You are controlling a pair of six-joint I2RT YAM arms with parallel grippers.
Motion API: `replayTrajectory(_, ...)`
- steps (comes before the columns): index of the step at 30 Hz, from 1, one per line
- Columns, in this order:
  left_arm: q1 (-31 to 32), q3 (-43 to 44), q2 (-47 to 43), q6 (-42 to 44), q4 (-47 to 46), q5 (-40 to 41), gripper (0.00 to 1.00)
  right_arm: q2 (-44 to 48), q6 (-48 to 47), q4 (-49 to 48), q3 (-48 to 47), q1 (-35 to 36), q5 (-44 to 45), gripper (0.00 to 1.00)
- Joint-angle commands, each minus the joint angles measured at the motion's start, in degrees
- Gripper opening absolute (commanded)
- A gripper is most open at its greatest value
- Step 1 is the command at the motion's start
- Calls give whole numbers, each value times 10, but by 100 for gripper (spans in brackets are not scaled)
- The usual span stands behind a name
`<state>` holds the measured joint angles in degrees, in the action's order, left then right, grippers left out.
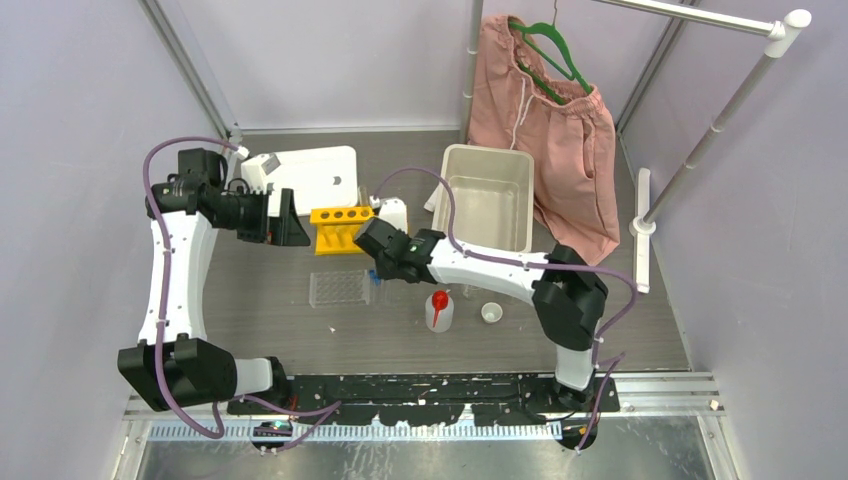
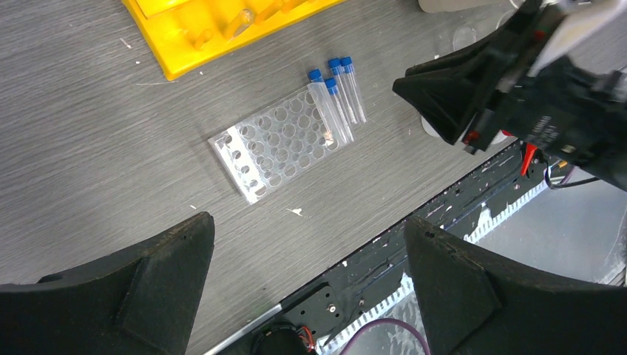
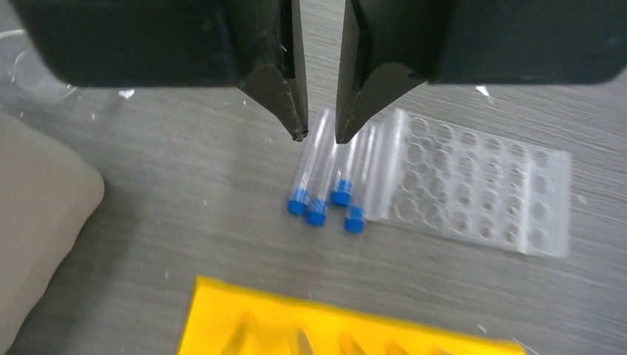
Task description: Organize the chemistry lab equipment
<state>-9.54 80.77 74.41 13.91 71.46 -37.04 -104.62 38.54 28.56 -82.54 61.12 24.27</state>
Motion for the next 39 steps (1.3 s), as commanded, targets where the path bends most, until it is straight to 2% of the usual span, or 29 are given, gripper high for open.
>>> replayTrajectory(1, -3, 17, -23, 3, 1, -3, 100, -19, 56, 66, -21, -1, -30, 26)
replayTrajectory(7, -3, 15, -26, 4, 3, -1, 100, -69, 56, 78, -45, -11, -55, 26)
replayTrajectory(27, -4, 0, -21, 7, -2, -8, 100, -124, 52, 22, -49, -60, -111, 29)
replayTrajectory(39, -4, -4, -22, 6, -4, -17, 100, -72, 56, 31, -39, -51, -66, 27)
